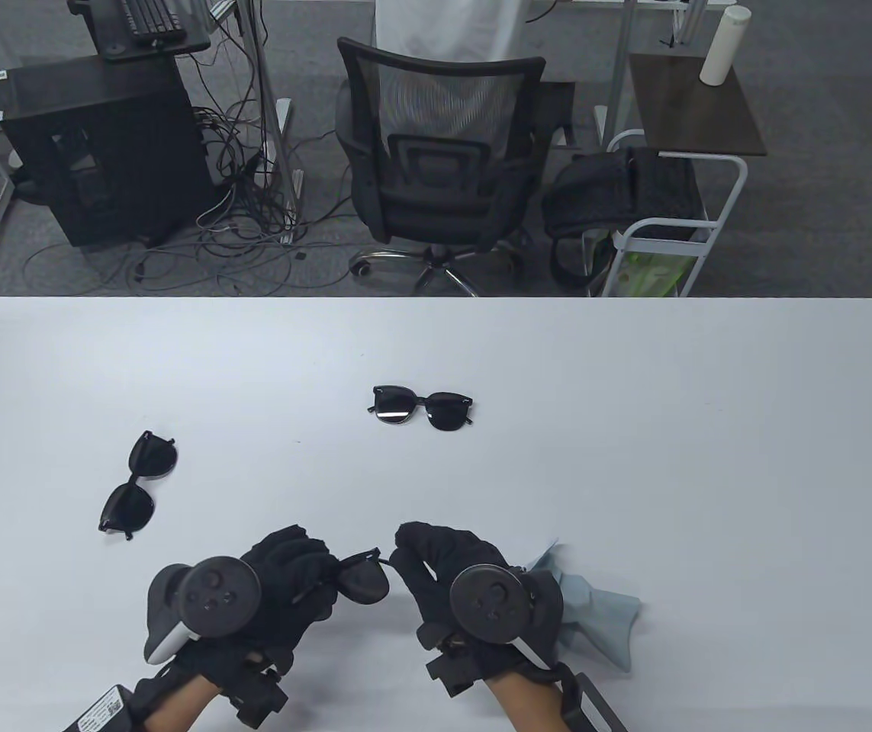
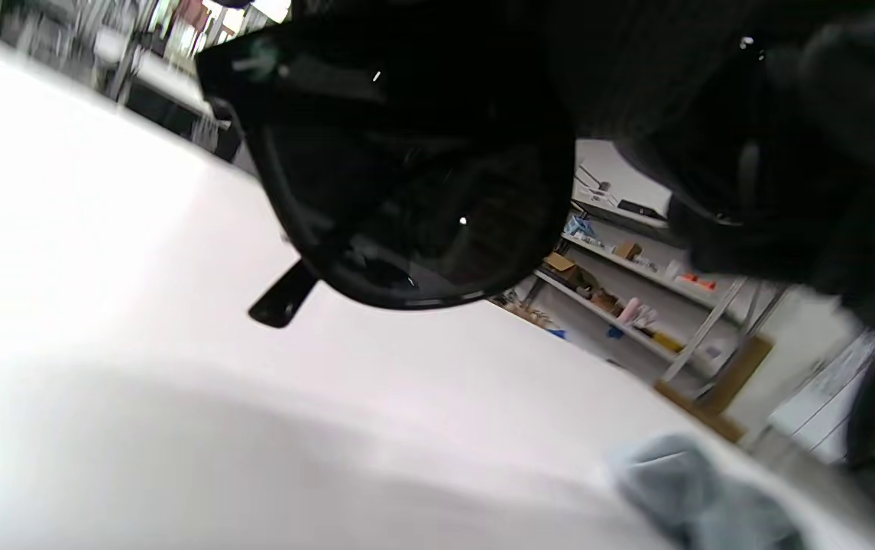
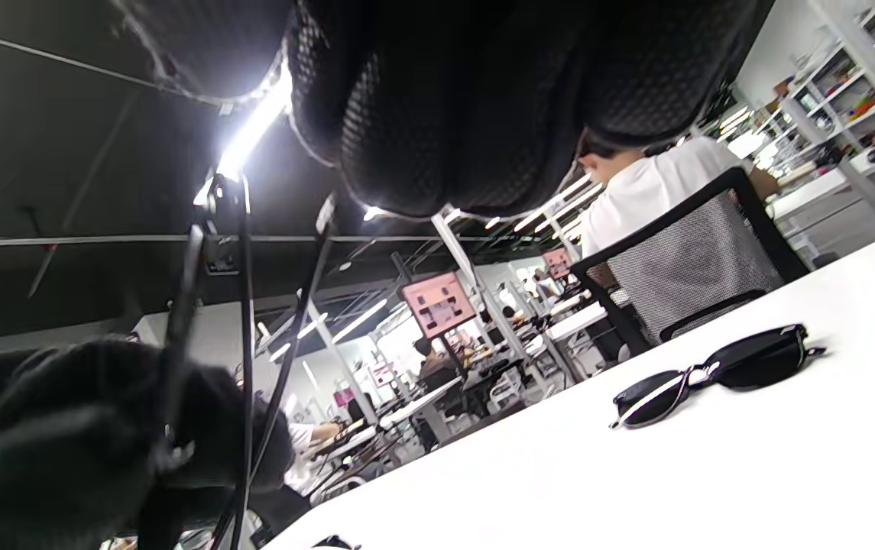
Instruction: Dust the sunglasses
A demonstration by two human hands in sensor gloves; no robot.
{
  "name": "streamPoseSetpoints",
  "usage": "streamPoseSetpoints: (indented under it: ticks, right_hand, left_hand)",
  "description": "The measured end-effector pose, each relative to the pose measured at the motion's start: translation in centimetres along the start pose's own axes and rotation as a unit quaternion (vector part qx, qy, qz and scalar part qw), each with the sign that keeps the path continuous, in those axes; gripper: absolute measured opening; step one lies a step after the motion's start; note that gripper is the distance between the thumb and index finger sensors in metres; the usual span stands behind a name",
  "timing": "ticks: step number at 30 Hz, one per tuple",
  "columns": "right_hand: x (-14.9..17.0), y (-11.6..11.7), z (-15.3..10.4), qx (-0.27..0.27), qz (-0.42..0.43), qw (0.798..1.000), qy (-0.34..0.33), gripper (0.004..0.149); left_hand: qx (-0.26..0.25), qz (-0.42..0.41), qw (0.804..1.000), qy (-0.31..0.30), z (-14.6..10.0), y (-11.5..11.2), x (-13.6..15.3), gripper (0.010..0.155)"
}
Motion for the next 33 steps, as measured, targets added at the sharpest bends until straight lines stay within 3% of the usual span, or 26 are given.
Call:
streamPoseSetpoints:
  ticks: [3,6,10,13,17,23,25,27,29,32,33]
  right_hand:
    - [0.0,0.1,0.0,-0.013,0.012,1.0,0.004,0.037]
    - [0.6,1.4,-0.2,-0.068,0.04,0.996,0.028,0.038]
    - [1.9,2.3,-0.1,-0.089,0.024,0.994,0.052,0.046]
    - [2.6,3.1,-0.3,-0.11,0.065,0.989,0.075,0.051]
    - [3.5,4.9,-0.9,-0.162,0.157,0.964,0.139,0.055]
    - [3.3,7.2,-1.7,-0.261,0.167,0.938,0.152,0.042]
    - [3.0,7.5,-1.9,-0.286,0.164,0.933,0.145,0.04]
    - [2.9,7.2,-1.8,-0.274,0.138,0.943,0.131,0.04]
    - [2.7,6.7,-1.5,-0.249,0.096,0.958,0.105,0.04]
    - [2.0,5.9,-1.0,-0.207,0.02,0.977,0.049,0.04]
    - [1.7,5.7,-1.0,-0.196,-0.001,0.98,0.031,0.04]
  left_hand:
    - [-0.028,0.075,0.997,-0.006,-0.2,0.0,-1.3,0.046]
    - [-0.046,0.105,0.993,-0.008,-0.4,-0.1,-2.1,0.046]
    - [-0.071,0.121,0.99,-0.016,-0.7,0.2,-2.4,0.046]
    - [-0.082,0.155,0.984,-0.023,-0.9,0.3,-2.9,0.045]
    - [-0.096,0.219,0.97,-0.042,-1.4,0.0,-4.3,0.045]
    - [-0.106,0.299,0.946,-0.062,-1.8,-0.7,-5.8,0.045]
    - [-0.1,0.288,0.95,-0.065,-1.7,-0.8,-5.8,0.045]
    - [-0.109,0.268,0.955,-0.064,-1.8,-0.4,-5.4,0.049]
    - [-0.116,0.209,0.97,-0.049,-1.9,0.6,-4.1,0.069]
    - [-0.192,0.107,0.975,0.028,-2.7,3.4,-1.1,0.062]
    - [-0.195,0.093,0.975,0.051,-2.7,3.9,-0.3,0.06]
Point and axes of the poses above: the tracker on the back of each hand, its own x axis roughly to the little-finger side, its own z axis roughly from the wrist to the fingertips, y = z × x, the point moved 5 cm from there along z, roughly from the wrist to the fingertips, and after that the axes turned 10 degrees about x, right-handed, at the moved point
